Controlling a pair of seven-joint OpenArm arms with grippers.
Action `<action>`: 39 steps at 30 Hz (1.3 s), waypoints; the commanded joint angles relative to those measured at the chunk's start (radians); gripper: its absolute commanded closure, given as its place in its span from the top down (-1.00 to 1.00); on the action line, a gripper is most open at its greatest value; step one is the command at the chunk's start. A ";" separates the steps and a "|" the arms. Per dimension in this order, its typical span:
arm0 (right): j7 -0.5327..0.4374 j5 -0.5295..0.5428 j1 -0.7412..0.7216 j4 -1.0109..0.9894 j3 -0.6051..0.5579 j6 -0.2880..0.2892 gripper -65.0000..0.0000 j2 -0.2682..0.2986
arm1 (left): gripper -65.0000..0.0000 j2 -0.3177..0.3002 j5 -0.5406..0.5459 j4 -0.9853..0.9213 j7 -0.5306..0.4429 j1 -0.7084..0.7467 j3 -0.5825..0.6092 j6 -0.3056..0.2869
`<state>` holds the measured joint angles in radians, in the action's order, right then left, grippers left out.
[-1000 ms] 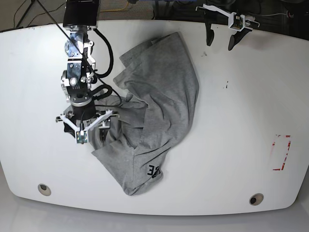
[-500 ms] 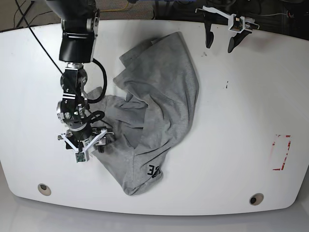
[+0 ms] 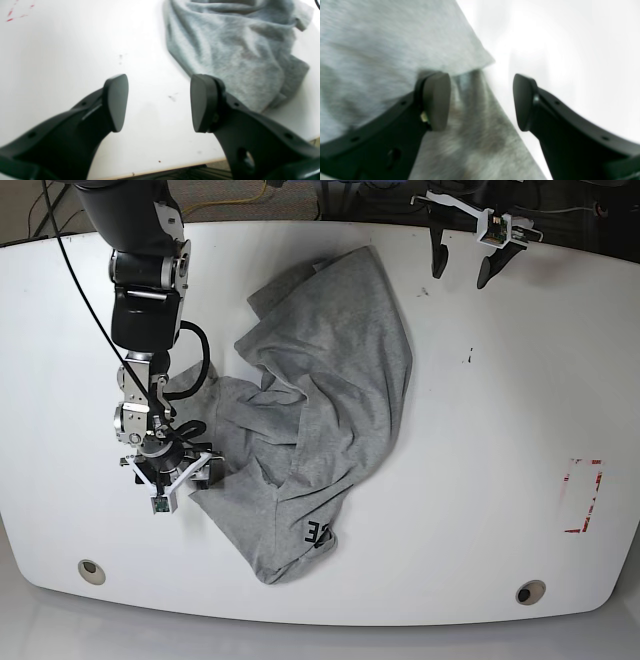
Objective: Layout the t-shirt on the table in an organized manner, then fold the t-shirt properly
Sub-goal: 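Lower the right gripper onto the grey t-shirt edge and grasp it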
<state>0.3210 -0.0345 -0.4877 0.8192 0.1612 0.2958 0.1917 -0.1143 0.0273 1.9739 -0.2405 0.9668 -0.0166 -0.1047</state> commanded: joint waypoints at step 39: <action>-0.053 0.005 0.016 -0.065 0.033 0.070 0.13 -0.064 | 0.14 0.001 0.004 0.014 -0.029 0.011 0.000 -0.002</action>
<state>0.2283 -0.0288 -0.4618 0.7525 0.1955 0.3561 0.1299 -0.1116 0.0273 1.9736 -0.2401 0.9661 -0.0147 -0.1051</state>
